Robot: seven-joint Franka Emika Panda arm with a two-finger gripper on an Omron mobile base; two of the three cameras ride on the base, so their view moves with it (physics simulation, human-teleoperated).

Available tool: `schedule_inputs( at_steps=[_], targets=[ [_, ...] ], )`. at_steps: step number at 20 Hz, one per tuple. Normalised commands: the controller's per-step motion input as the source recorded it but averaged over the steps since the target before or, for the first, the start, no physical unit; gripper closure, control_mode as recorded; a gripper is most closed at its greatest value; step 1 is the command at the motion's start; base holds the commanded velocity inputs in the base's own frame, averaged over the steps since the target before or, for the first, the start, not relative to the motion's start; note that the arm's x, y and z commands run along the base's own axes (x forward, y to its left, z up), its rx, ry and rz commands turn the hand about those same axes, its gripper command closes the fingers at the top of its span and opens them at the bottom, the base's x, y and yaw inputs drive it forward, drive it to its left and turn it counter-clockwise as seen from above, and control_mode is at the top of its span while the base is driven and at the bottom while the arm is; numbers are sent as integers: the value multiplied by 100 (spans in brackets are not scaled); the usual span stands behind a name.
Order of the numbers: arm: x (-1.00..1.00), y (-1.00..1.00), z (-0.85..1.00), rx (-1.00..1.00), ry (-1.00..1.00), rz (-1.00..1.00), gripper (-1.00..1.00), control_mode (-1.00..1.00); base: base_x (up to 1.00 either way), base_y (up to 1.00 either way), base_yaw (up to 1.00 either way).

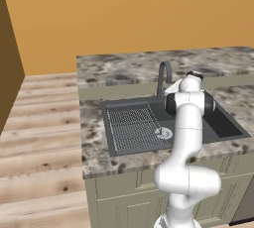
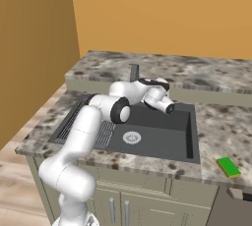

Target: Soak the sponge with water for a few seconds and then drop it inside the sink.

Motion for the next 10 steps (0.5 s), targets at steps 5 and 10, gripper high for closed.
schedule_inputs(
  at_steps=[5,10],
  targets=[
    [4,0,-4,0,0,0,-100,-100,0,0,0],
    [0,-12,-12,0,0,-4,-100,-100,0,0,0]
  ],
)
